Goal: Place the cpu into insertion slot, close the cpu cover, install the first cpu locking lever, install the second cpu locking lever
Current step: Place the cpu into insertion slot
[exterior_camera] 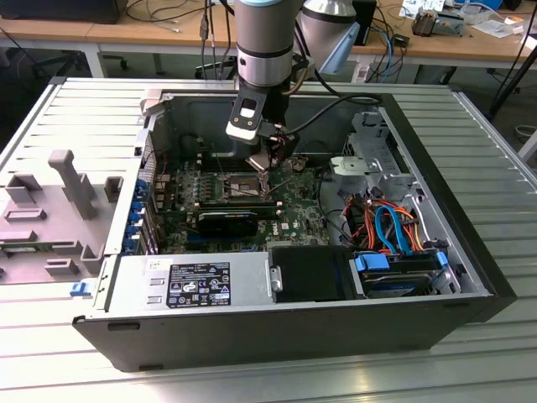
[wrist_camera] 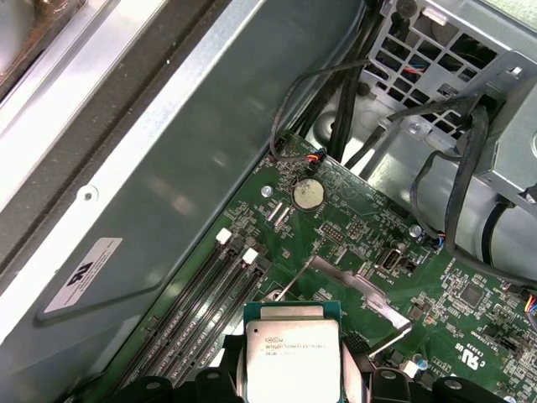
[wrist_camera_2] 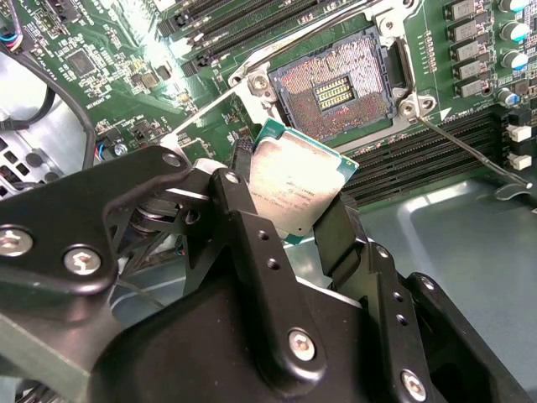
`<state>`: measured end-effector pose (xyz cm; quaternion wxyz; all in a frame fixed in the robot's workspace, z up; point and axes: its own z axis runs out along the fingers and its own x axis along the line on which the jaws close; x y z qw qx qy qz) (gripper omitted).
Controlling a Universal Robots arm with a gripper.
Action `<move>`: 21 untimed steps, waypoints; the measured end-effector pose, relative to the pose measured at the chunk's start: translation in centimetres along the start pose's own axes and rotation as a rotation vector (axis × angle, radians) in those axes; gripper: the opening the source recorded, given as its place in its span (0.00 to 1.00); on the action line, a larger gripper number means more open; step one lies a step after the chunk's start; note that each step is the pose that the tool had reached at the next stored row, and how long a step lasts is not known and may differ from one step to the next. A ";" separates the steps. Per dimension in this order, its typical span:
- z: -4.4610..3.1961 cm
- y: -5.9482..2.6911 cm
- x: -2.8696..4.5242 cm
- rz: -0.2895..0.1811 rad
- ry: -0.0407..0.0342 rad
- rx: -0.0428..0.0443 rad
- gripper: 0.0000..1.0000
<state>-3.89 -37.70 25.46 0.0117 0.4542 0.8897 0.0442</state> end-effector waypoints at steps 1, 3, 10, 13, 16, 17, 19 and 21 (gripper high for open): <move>0.00 0.00 0.00 0.001 -0.0001 0.0000 0.54; 0.01 0.00 0.00 0.002 -0.0002 0.0000 0.54; 0.04 0.00 0.00 0.006 -0.0006 0.0000 0.54; 0.06 0.00 0.00 0.009 -0.0008 -0.0002 0.54; 0.07 -0.01 0.00 0.011 -0.0011 -0.0002 0.54; 0.07 -0.01 0.00 0.012 -0.0012 -0.0002 0.54; 0.08 -0.01 0.00 0.013 -0.0012 -0.0002 0.54; 0.09 -0.01 0.00 0.014 -0.0013 -0.0002 0.54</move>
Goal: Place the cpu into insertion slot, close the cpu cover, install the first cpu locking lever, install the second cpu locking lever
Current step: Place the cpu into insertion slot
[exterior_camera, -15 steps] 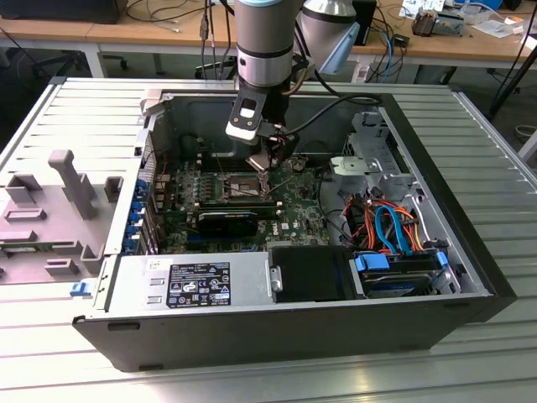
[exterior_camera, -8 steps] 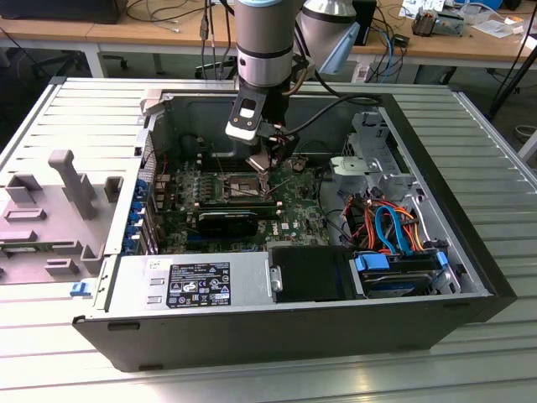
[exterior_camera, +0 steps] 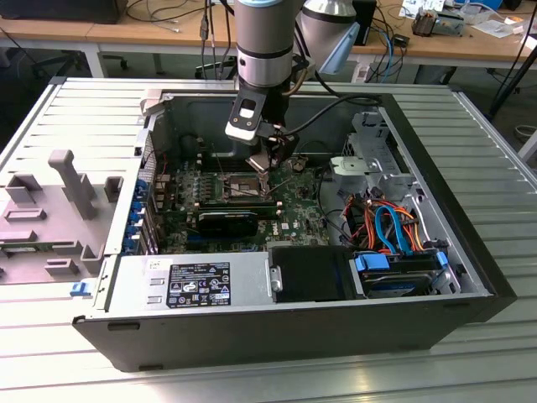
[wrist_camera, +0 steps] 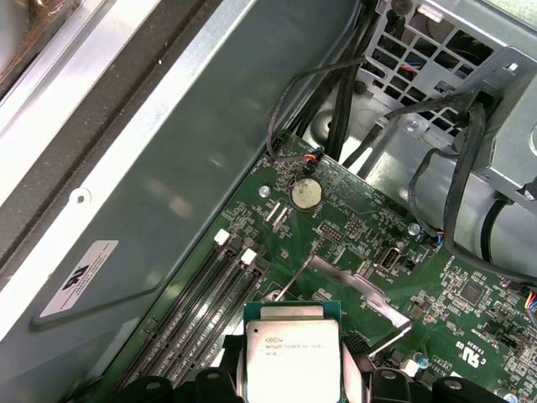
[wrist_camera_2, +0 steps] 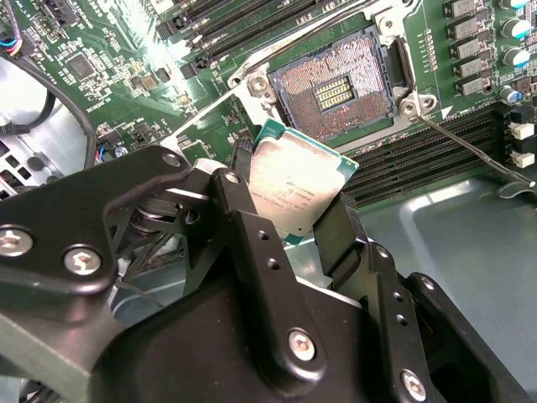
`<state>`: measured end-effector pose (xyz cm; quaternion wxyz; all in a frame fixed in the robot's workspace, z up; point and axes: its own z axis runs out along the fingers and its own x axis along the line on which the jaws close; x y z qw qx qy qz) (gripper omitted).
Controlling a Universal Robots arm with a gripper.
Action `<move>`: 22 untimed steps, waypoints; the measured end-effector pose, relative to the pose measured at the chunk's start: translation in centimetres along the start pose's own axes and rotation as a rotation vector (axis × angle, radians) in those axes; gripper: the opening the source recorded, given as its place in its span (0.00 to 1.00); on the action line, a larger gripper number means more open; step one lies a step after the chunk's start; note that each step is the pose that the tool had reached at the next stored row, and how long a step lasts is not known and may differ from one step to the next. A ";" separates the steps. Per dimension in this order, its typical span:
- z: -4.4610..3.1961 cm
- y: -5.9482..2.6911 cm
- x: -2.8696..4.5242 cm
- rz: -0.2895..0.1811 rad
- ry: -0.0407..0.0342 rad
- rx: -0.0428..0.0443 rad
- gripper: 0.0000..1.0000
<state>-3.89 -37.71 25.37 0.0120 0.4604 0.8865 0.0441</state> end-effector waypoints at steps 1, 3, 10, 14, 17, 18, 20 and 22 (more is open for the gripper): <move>0.00 0.00 0.00 0.001 -0.0001 0.0000 0.54; 0.01 0.00 0.00 0.002 -0.0002 -0.0001 0.54; 0.03 0.00 0.00 0.005 -0.0004 -0.0001 0.54; 0.04 0.00 0.00 0.008 -0.0007 -0.0002 0.54; 0.05 0.00 0.00 0.010 -0.0009 -0.0002 0.54; 0.06 0.00 0.00 0.010 -0.0009 -0.0002 0.54; 0.06 -0.01 0.00 0.012 -0.0010 -0.0002 0.54; 0.07 -0.01 0.00 0.012 -0.0011 -0.0002 0.54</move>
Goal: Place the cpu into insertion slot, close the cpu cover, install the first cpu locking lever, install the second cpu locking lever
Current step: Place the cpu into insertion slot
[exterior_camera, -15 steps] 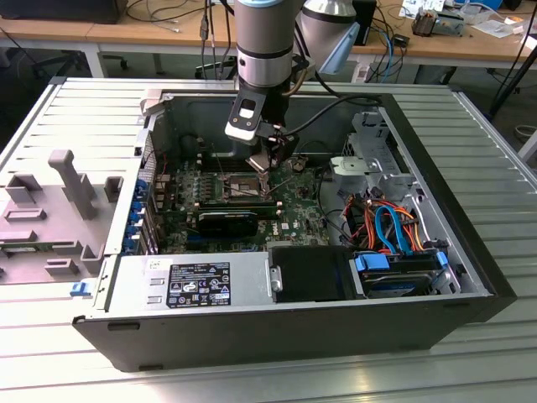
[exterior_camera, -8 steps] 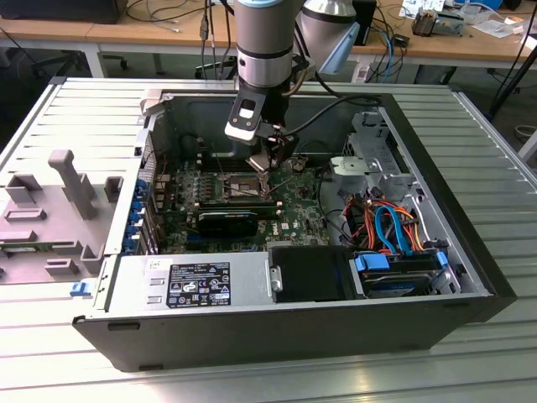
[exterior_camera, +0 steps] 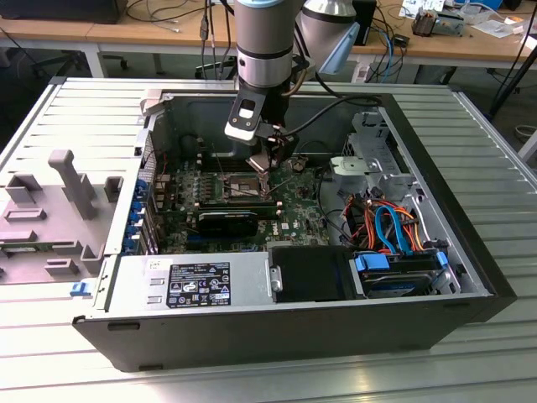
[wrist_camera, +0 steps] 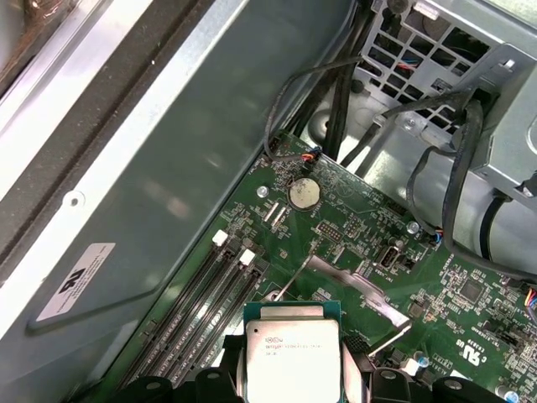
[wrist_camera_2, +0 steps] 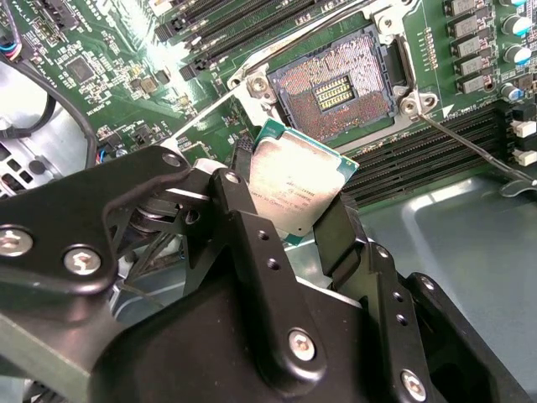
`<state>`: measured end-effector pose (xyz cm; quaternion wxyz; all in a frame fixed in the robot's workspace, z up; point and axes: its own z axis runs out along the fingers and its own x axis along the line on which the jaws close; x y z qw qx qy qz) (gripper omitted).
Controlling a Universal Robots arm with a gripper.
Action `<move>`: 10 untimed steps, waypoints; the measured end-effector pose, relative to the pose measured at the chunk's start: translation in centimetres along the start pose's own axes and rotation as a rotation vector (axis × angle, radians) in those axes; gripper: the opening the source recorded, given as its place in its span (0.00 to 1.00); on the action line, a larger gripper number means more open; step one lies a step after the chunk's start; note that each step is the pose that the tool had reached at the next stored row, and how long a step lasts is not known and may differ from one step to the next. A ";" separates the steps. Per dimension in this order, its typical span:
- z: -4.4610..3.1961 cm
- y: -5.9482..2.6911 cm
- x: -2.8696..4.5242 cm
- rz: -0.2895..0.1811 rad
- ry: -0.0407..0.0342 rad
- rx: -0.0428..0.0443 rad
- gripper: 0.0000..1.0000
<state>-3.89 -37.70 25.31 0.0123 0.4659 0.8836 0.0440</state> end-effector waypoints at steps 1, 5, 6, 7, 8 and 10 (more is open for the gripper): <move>0.01 0.00 0.00 0.001 -0.0001 0.0000 0.54; 0.02 0.00 0.00 0.004 -0.0004 -0.0001 0.54; 0.03 0.00 0.00 0.004 -0.0004 -0.0001 0.54; 0.03 0.00 0.00 0.005 -0.0004 -0.0001 0.54; 0.03 0.00 0.00 0.005 -0.0005 -0.0002 0.54; 0.04 0.00 0.00 0.006 -0.0005 -0.0002 0.54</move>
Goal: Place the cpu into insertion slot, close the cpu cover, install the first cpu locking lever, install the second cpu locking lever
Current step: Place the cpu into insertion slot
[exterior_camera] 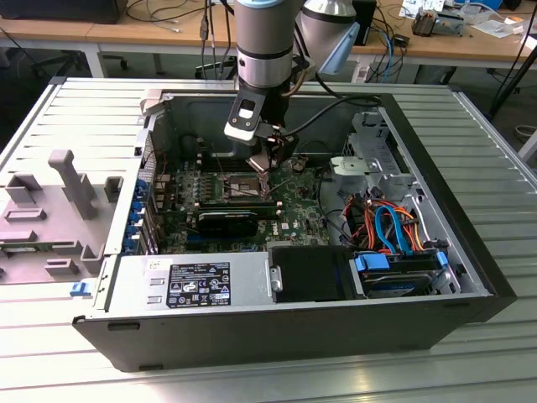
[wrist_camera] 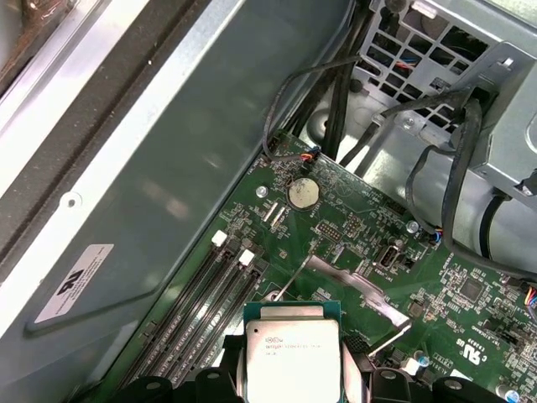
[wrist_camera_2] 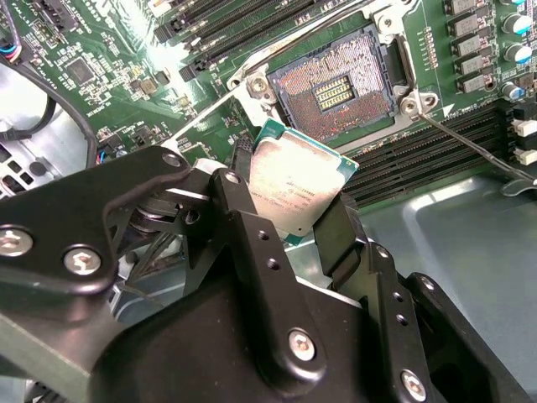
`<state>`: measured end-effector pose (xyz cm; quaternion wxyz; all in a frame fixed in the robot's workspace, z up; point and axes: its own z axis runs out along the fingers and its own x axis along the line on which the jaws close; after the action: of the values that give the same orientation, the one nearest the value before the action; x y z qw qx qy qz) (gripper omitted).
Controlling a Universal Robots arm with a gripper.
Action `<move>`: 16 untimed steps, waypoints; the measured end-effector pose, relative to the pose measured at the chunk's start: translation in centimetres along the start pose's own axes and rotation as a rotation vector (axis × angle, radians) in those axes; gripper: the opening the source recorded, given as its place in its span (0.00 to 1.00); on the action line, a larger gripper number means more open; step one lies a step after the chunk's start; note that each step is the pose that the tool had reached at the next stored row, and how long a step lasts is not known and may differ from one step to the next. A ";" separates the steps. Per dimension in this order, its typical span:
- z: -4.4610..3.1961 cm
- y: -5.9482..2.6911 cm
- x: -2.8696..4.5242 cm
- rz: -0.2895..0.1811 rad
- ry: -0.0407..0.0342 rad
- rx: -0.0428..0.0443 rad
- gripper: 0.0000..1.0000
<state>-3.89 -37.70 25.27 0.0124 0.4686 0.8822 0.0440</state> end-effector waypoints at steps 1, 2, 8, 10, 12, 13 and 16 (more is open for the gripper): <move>0.00 0.00 0.00 0.000 0.0000 0.0000 0.54; 0.00 0.00 0.00 0.001 -0.0001 0.0000 0.54; 0.03 0.00 0.00 0.004 -0.0004 0.0000 0.54; 0.04 0.00 0.00 0.006 -0.0005 -0.0001 0.54; 0.05 0.00 0.00 0.007 -0.0007 -0.0001 0.54; 0.05 0.00 0.00 0.008 -0.0007 -0.0001 0.54; 0.06 -0.01 0.00 0.010 -0.0009 -0.0002 0.54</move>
<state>-3.89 -37.70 25.20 0.0126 0.4729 0.8799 0.0439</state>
